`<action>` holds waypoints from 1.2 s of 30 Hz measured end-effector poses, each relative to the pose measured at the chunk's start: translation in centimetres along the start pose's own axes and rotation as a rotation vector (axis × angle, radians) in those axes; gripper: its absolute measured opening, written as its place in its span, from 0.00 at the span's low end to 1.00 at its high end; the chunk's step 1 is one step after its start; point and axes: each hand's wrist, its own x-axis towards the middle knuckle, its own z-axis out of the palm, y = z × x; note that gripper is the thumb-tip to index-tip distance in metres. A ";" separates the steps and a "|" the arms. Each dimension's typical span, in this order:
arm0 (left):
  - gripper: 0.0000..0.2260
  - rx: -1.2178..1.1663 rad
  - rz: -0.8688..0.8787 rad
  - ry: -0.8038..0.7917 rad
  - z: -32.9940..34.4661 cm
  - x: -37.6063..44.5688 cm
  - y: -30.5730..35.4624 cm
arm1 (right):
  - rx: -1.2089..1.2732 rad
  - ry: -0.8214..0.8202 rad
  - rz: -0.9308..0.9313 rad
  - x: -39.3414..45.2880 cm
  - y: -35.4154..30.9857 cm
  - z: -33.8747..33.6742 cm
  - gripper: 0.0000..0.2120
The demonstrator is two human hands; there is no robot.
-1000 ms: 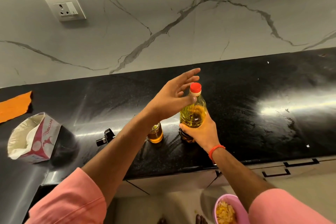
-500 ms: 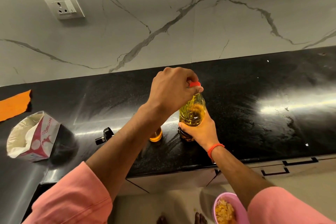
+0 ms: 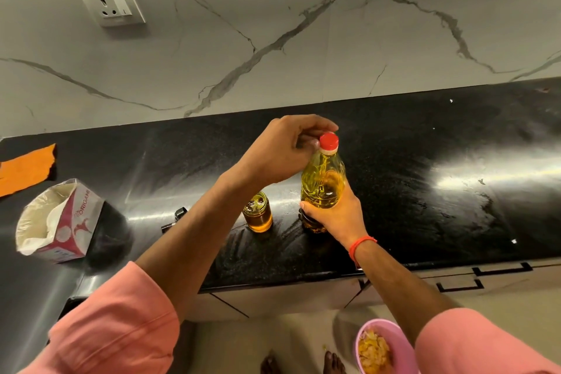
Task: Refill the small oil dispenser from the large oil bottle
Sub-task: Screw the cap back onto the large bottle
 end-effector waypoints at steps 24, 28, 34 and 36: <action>0.16 0.225 -0.016 0.207 2.8 0.3 1.0 | 0.012 -0.022 0.008 0.2 0.0 -0.1 0.39; 0.14 0.169 0.025 0.155 2.3 0.4 0.6 | 0.008 -0.024 -0.002 0.2 0.1 -0.1 0.39; 0.14 0.114 0.076 0.111 1.8 0.5 0.3 | 0.011 -0.022 -0.006 0.2 0.5 0.0 0.39; 0.13 0.098 0.086 0.099 1.7 0.5 0.1 | 0.017 -0.017 -0.006 0.2 0.5 0.0 0.39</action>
